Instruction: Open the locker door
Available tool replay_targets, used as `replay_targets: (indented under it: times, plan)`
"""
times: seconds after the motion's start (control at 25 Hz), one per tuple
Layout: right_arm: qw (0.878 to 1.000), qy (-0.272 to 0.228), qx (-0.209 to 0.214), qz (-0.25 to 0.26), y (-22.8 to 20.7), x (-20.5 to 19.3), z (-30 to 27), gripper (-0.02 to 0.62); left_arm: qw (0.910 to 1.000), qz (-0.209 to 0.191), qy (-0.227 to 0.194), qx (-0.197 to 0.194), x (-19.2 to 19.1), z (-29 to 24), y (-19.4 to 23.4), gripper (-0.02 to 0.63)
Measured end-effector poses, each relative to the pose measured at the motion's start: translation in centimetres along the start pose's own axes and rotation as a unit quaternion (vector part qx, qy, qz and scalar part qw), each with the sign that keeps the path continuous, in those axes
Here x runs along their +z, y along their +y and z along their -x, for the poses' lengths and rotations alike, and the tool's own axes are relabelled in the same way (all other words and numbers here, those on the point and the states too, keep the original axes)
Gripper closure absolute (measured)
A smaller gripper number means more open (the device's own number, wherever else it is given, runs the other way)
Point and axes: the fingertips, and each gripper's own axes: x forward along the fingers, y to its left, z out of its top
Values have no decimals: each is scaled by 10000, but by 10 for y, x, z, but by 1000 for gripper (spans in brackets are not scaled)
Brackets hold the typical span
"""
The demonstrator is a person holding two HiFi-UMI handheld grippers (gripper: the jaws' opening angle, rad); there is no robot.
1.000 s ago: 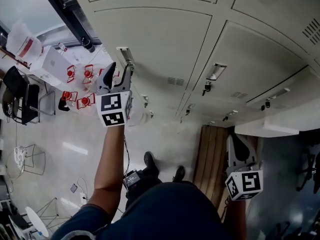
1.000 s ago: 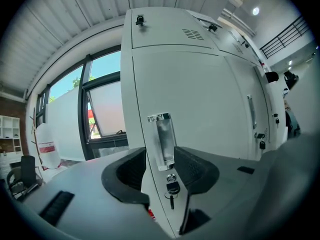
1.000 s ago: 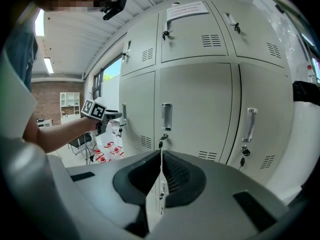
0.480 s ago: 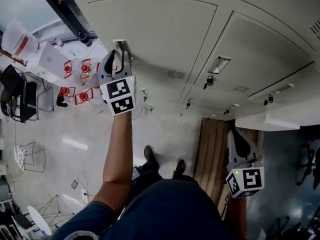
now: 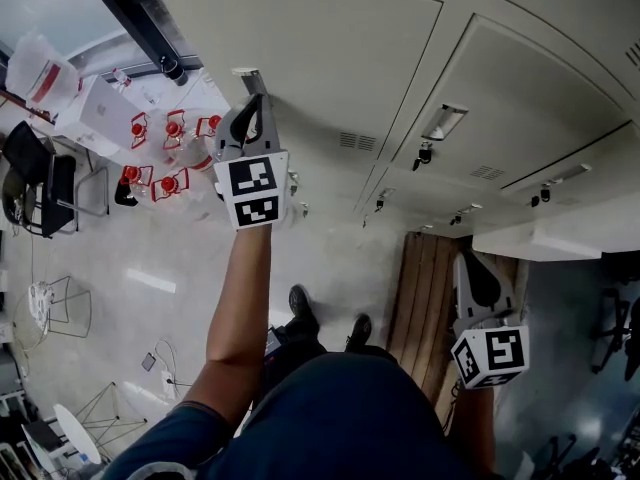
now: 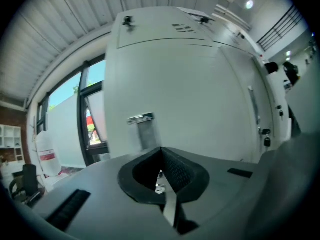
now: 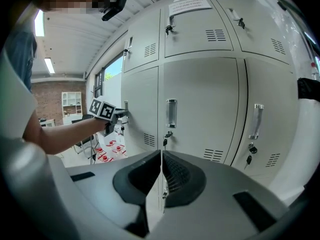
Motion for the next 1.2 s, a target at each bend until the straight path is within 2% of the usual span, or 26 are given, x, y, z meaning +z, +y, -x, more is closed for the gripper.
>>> replay_targets:
  times: [0.12,0.2,0.28,0.4,0.52,0.6,0.72,0.8,0.88,1.2]
  plan:
    - [10000,-49,17,26,2,4,1,557,9965,-487,-102,-677,10,2,-59,591]
    - [9999,-99,-3,48,0,7,5,557,9953,-609,-151,-731,11,12,-68,591]
    - [9999,-97,-66,40,-7,5,11,557,9978,-425,-70,-501,-2,23,-49,589]
    - [9999,-39,-138,-27,-15,-3,15,557,9994,188,295,-82,-37,32,-4,581]
    - [10000,-13,-74,-27,-10,-6,14,557,9944,658,794,-217,-65,27,10,405]
    - [10000,-22,-4,25,-4,-4,11,557,9926,700,916,-388,-74,21,6,387]
    - [9999,-51,27,96,2,0,10,558,9924,682,863,-547,-74,13,-3,395]
    - [9999,-60,4,108,2,1,12,557,9921,708,850,-597,-72,10,-8,463]
    - [9999,-44,-28,106,1,0,15,557,9925,707,826,-562,-73,9,-7,502]
    - [10000,-15,-22,76,4,-7,19,557,9937,417,889,-547,-76,30,-11,505]
